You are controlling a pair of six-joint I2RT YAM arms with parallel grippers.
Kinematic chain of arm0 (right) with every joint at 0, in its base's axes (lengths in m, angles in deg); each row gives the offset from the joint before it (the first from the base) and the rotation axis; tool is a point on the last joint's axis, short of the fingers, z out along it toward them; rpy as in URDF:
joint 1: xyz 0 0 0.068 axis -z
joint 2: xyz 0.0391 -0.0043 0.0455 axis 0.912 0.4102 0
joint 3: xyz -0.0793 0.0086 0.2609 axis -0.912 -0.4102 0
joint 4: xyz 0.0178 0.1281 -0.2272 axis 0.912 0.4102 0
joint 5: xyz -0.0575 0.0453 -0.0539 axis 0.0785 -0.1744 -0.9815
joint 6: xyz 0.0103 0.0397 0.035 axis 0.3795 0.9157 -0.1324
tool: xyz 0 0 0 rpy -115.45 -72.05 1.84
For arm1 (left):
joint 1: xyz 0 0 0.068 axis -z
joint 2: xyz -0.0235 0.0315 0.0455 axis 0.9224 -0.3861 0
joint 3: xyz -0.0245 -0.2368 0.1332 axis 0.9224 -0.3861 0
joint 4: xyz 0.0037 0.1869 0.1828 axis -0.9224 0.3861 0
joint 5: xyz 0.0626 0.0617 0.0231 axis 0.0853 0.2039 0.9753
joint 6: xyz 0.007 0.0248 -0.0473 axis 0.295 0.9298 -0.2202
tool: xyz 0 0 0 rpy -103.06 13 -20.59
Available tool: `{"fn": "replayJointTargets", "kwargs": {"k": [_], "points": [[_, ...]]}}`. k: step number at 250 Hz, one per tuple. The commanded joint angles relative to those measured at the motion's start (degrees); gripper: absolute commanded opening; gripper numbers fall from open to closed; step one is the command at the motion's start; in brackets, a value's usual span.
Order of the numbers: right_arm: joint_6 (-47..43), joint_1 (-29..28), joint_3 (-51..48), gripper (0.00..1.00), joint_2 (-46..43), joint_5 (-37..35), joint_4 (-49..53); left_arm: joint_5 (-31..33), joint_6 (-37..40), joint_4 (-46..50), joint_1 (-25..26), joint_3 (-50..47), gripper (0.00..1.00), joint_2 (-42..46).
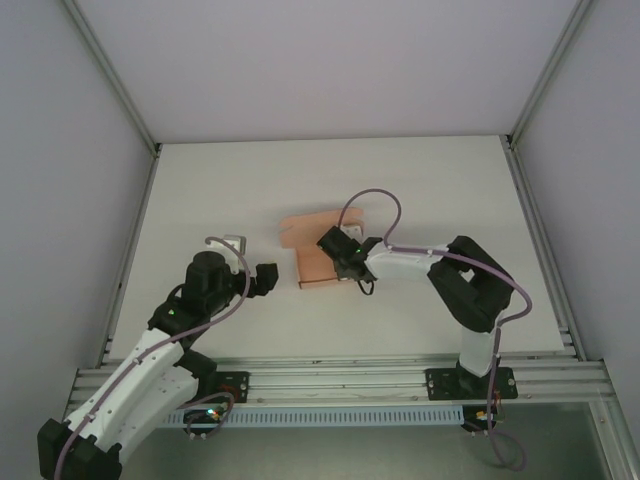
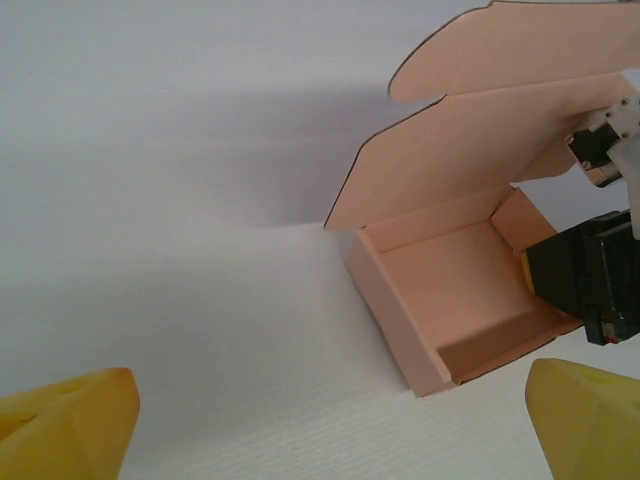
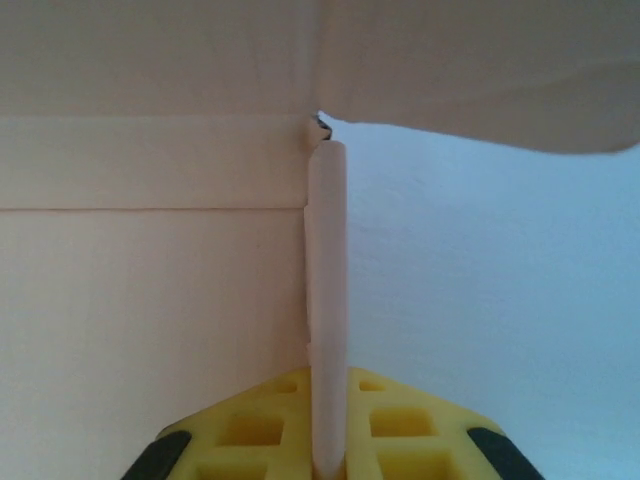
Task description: Assemble paper box
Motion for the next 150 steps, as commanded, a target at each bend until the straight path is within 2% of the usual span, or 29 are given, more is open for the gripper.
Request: {"fn": "replayJointTargets", "kwargs": {"k": [1,27,44,64,98,137,150], "points": [[3.56,-1.42,1.14,0.19,1.76,-5.33,3.65,2.04,-0.12,1.84,-0.21,1.38,1.0,-0.04],[4.39,-2.05,0.4,0.26,-0.58,-6.19,3.76,2.07,0.07,2.23,-0.29,1.73,1.0,-0.12],[4.48,-2.0,-0.12,0.43,-3.42,-6.12,3.43,1.97,0.07,2.22,-0.36,1.91,1.0,-0.17],[4.04,-1.96,-1.5,0.47,-7.34,-5.03,1.4,1.88,0.27,2.13,-0.39,2.15,1.0,-0.3],[2.13,-2.14,-4.36,0.68,-13.7,-3.92,-2.44,1.46,1.06,1.78,-0.48,2.75,1.0,-1.12],[-8.75,-0.73,-7.94,0.94,-20.89,-3.67,-6.43,-1.07,3.71,0.82,-1.89,5.27,1.0,-5.06],[-12.61,0.95,-9.18,0.96,-22.91,-0.99,-8.32,-2.6,4.14,0.5,-2.97,6.18,1.0,-7.42]]}}
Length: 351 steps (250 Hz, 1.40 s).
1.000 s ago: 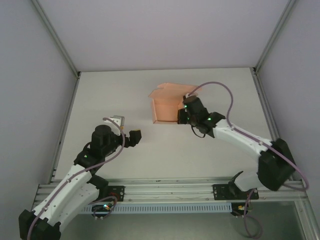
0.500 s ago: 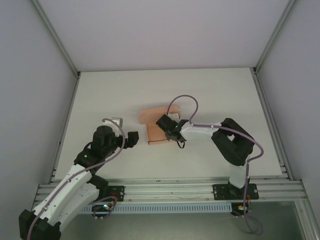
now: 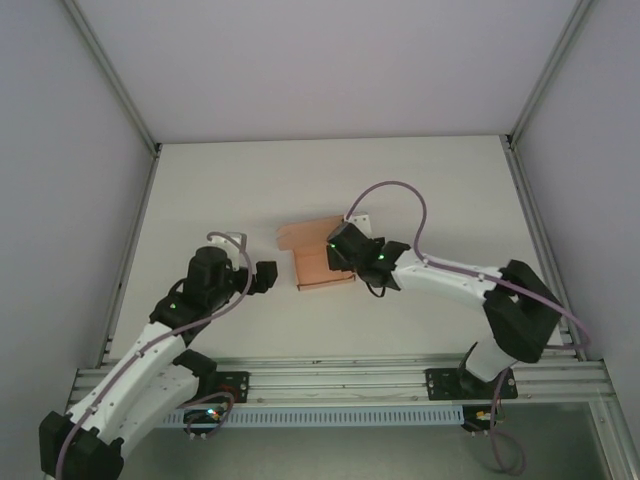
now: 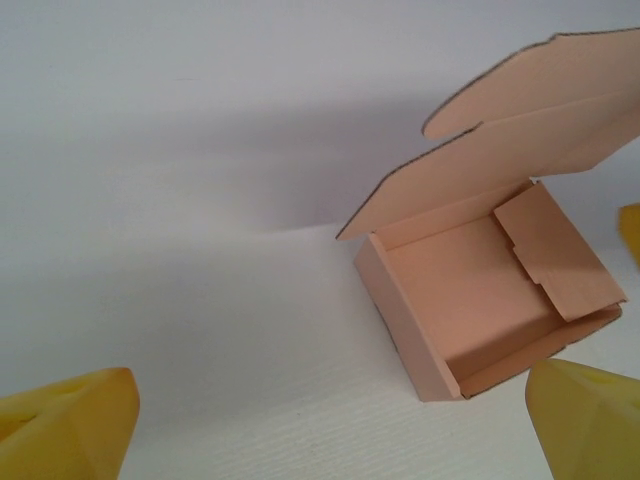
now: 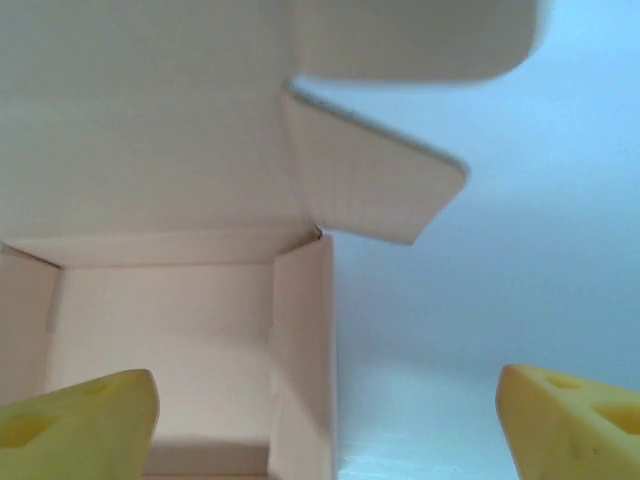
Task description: Assemble paper box
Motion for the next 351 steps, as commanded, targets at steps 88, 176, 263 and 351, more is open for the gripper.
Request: {"fn": "replayJointTargets", "kwargs": {"k": [88,176,263,351], "points": [[-4.62,7.08,-4.54,0.69,1.29,23.2,-5.58,-5.89,1.17,-4.59,-4.72,2.88,1.0,-8.49],[0.46,6.9,-1.75,0.48,13.05,19.62,-10.63,-5.24,0.48,-2.8,-6.57,-1.1,1.0,-1.98],[0.6,5.79,-3.84,0.52,11.43,17.83,-15.83,-10.89,-0.4,-9.41,-7.2,-2.56,1.0,-3.38],[-4.88,5.75,0.16,0.6,14.05,12.7,-13.62,-14.95,3.68,-16.0,-6.88,2.28,1.0,-15.52]]}}
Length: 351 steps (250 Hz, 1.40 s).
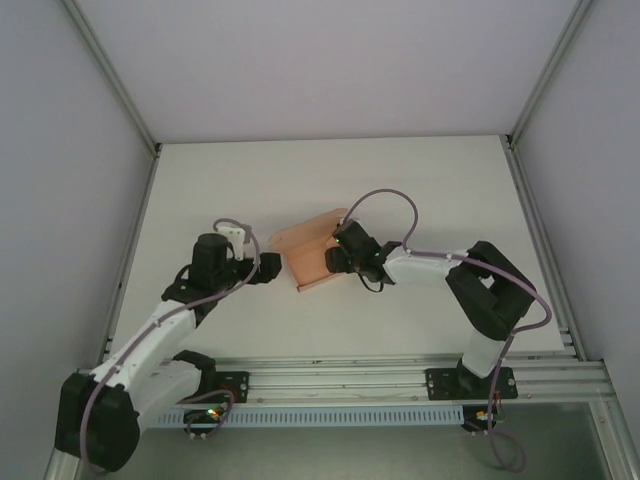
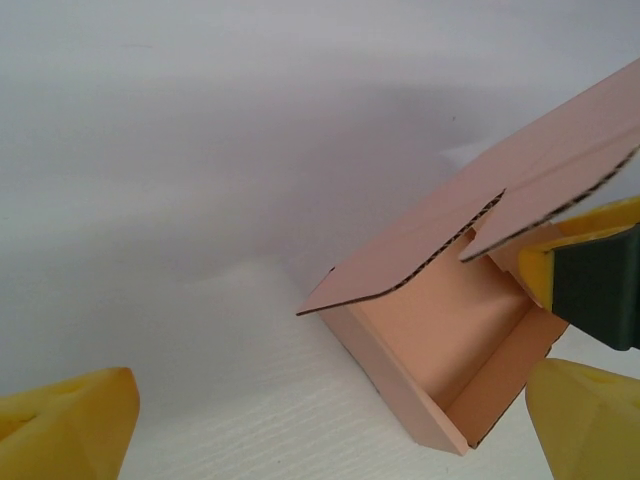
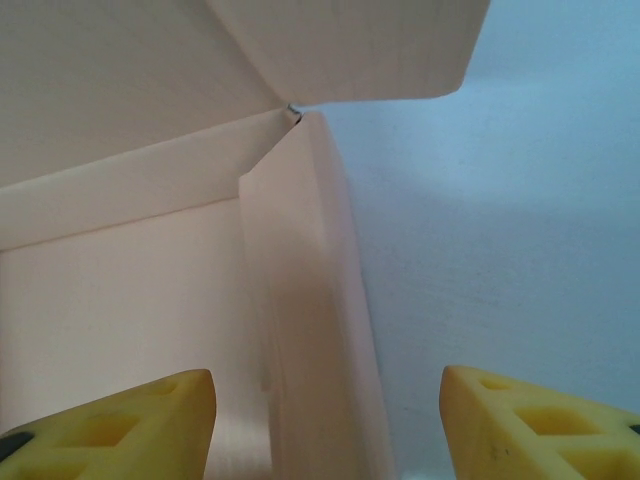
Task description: Assemble paper box
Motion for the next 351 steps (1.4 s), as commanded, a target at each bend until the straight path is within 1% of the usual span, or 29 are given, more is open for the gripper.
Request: {"fn": "replayJointTargets", "kwargs": {"k": [1,7,28,51,69,76,85,98,113,128,153,174,180,193,194,207,230,233,239,247,252,266,288,314,330,351], "points": [[-2.67,0.07,2.98,0.6,2.6,-2.94,0.81,-2.93,2.72,-4.69,-0.13,3.17,1.0,-2.95],[-2.97,0.08,3.26,0.59,3.36,-2.8,0.69,-2.94,3.03,-4.94,-0.11,3.66,1.0,-3.62],[-3.89,0.25,3.27,0.5,5.49,-1.97,-0.94,-2.58,4.27,-6.18,-0.07,4.67,1.0,-5.89],[-5.31,0.58,2.53,0.33,7.03,-0.13,-4.35,-1.47,5.58,-8.2,-0.12,5.76,1.0,-8.67],[-5.59,1.19,2.89,0.24,8.1,1.15,-4.58,-1.0,6.17,-9.25,-0.29,6.95,1.0,-11.32],[-5.43,1.35,3.17,0.17,8.38,1.25,-3.78,-1.0,6.33,-9.47,-0.43,7.59,1.0,-12.4],[-5.79,1.37,3.39,0.12,8.62,1.41,-3.22,-1.32,6.32,-9.54,-0.55,8.41,1.0,-13.77],[-6.66,1.4,3.49,0.0,8.74,1.02,-2.69,-2.03,6.77,-10.08,-0.67,9.5,0.99,-15.57],[-7.58,1.48,3.9,0.0,8.83,0.95,-1.26,-2.14,7.12,-10.61,-0.67,10.69,0.99,-17.26],[-7.84,1.53,3.86,0.0,8.93,0.19,-0.39,-2.61,7.55,-11.05,-0.58,11.88,0.96,-18.85],[-7.97,1.41,2.79,0.0,8.39,0.29,-1.75,-6.02,9.11,-13.4,-0.4,13.07,0.94,-21.22],[-8.98,1.48,2.28,0.0,7.61,2.69,-3.33,-8.19,11.46,-15.02,0.15,13.98,0.91,-22.77],[-9.19,1.49,2.18,0.0,7.3,3.09,-3.84,-8.22,12.24,-15.13,0.27,14.22,0.88,-23.0],[-9.37,1.64,2.03,0.0,6.45,4.77,-4.45,-8.37,13.99,-14.63,0.59,14.93,0.79,-23.37],[-9.37,1.64,2.03,0.0,6.45,4.77,-4.45,-8.37,13.99,-14.6,0.61,15.05,0.76,-23.37],[-9.41,1.81,1.99,0.0,5.64,5.62,-4.5,-8.76,15.69,-14.11,0.89,15.43,0.59,-23.29],[-9.59,1.84,2.16,0.0,4.63,6.08,-4.16,-9.88,18.74,-14.13,1.18,15.37,0.35,-21.8],[-9.62,1.82,2.21,0.0,4.53,6.12,-4.07,-9.73,19.17,-14.21,2.63,15.34,0.32,-21.6],[-9.78,1.78,2.25,0.0,4.42,6.38,-4.03,-9.55,19.85,-14.45,3.32,15.16,0.26,-20.87],[-9.8,1.75,2.26,0.0,4.21,6.52,-3.79,-8.95,20.78,-15.24,4.13,14.83,0.13,-19.93],[-9.72,1.76,2.21,0.0,4.1,6.52,-3.62,-8.47,21.08,-15.99,4.67,14.45,0.0,-19.34],[-9.98,1.66,2.0,0.0,4.14,6.0,-2.98,-6.8,22.07,-18.24,6.08,13.32,0.0,-17.24],[-10.33,1.16,2.07,0.0,4.19,2.69,-0.24,-5.08,22.85,-20.15,7.93,12.34,0.0,-13.82],[-9.6,-0.41,3.65,0.0,5.01,-5.96,5.42,-2.84,21.78,-18.12,9.27,13.99,0.0,-10.63],[-6.11,-1.44,6.24,0.0,6.35,-13.12,11.69,-0.93,21.23,-16.09,10.32,15.24,0.0,-9.25],[-0.87,-2.65,10.77,0.0,9.07,-20.41,20.88,0.87,20.73,-14.02,11.56,16.46,0.0,-7.88]]}}
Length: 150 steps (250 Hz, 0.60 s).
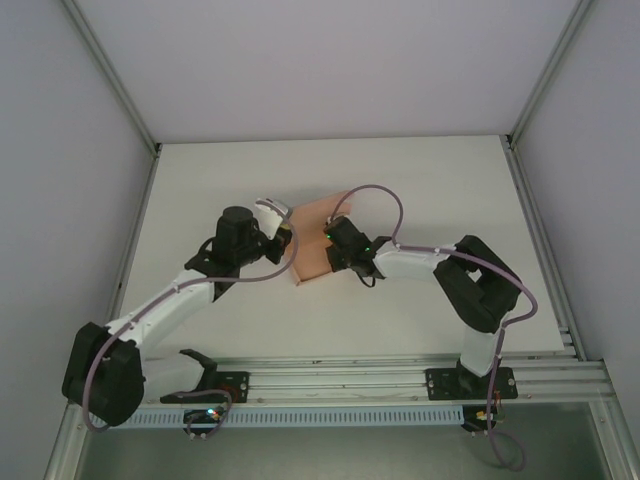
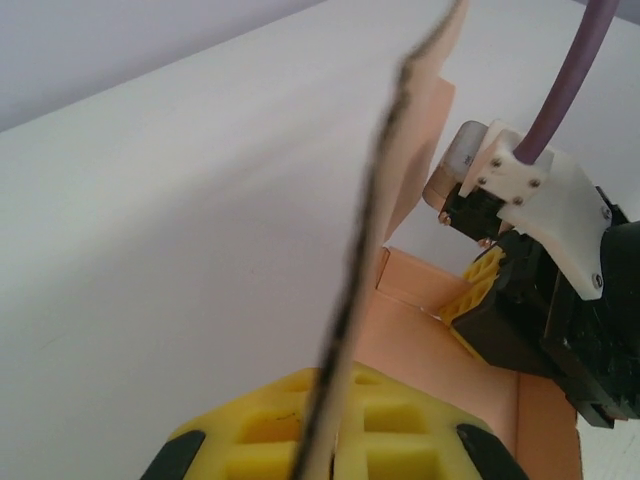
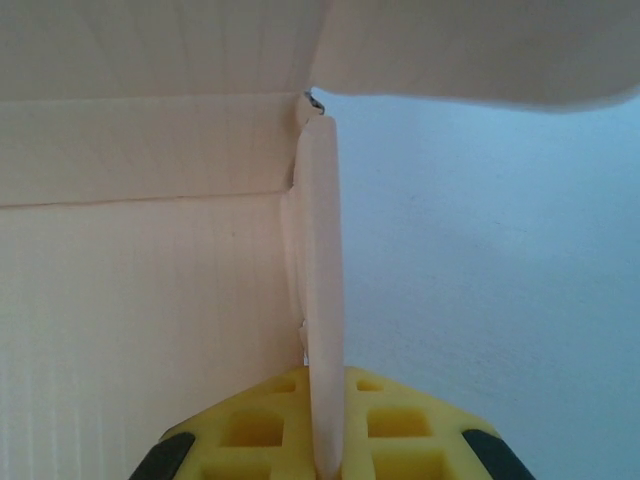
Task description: Assemble paper box
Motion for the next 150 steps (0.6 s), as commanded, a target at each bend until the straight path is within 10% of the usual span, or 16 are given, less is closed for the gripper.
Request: {"fn": "replayJointTargets", "kwargs": {"k": [1,94,150], "points": [[7.97,-1.4,4.55,0.0,4.49,-15.08,17.59,0.16,-1.45,-3.72,2.32,4.58,0.0,4.52],[3.05,-4.18,8.09,0.01,8.15,-22.73,23.37,3.92,-2.35,-3.07,3.58,4.18,0.0,6.9],[1.12,-2.44,0.59,0.15,0.48,-8.02,8.09,3.6,-2.4,-3.42,3.54,1.87,0.0,8.21]]}}
